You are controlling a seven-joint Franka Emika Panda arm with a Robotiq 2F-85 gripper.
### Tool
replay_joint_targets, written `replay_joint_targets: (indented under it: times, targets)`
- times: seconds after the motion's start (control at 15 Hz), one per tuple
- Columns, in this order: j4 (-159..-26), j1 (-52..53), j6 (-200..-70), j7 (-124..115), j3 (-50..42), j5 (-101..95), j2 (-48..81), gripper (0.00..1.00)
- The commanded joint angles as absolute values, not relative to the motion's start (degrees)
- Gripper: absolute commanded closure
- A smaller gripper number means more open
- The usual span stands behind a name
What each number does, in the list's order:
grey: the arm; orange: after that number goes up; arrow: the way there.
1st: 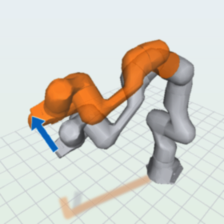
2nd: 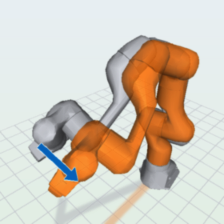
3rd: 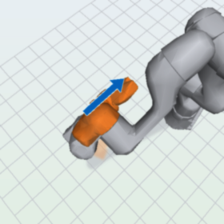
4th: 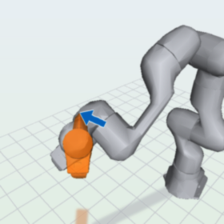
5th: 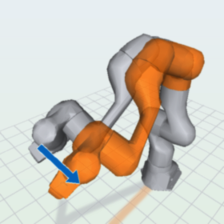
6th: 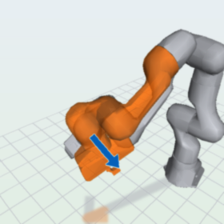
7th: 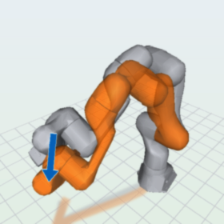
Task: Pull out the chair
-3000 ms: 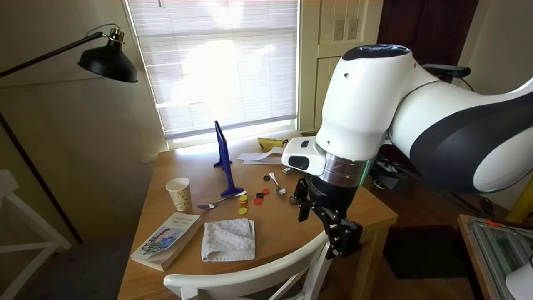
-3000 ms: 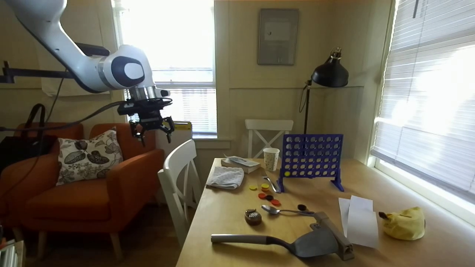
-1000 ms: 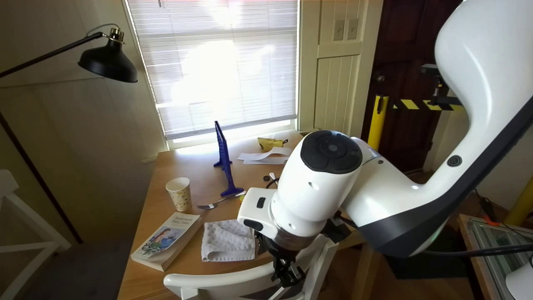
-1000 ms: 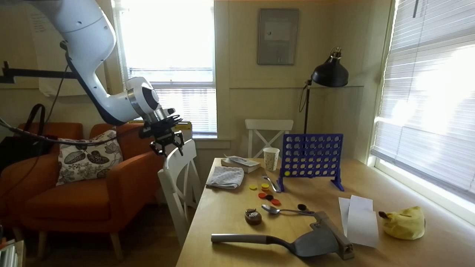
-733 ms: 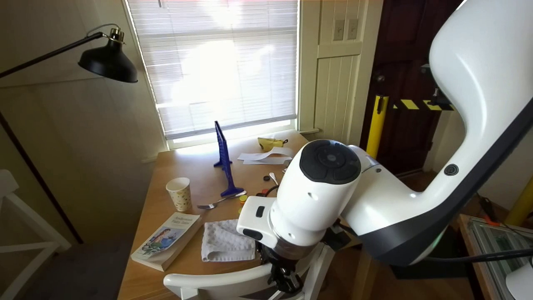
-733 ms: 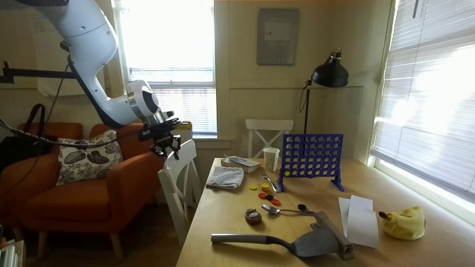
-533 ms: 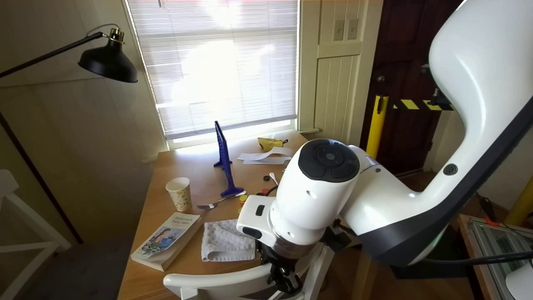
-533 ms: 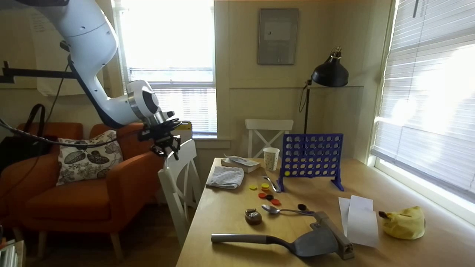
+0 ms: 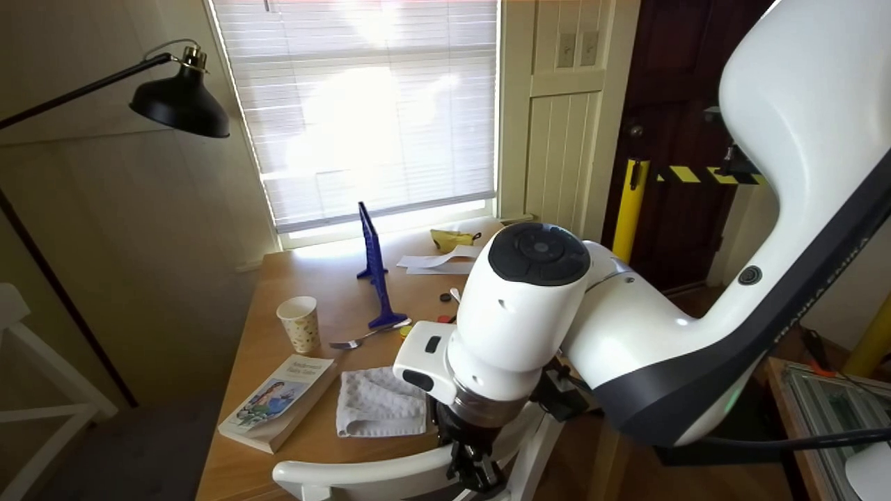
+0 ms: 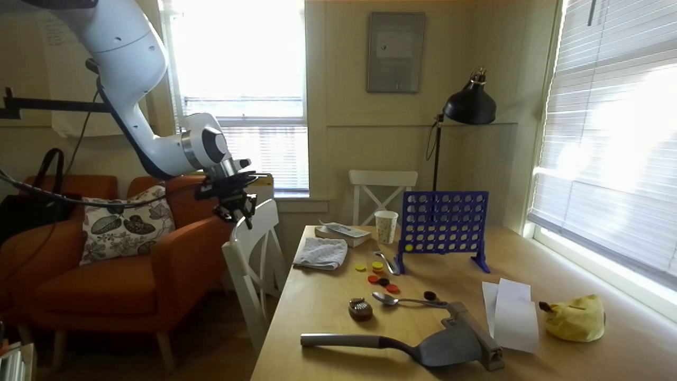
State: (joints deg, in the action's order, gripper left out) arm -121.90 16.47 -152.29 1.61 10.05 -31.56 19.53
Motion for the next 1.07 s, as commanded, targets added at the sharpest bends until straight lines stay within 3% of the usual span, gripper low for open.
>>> replay_joint_targets:
  times: [0.0, 1.0]
  targets:
    - [-123.06, 17.3, -153.26, 6.04, 14.01, -25.05, 17.8, 0.93]
    - [-126.71, 18.21, -152.88, 9.78, 22.29, -16.26, 14.06, 0.93]
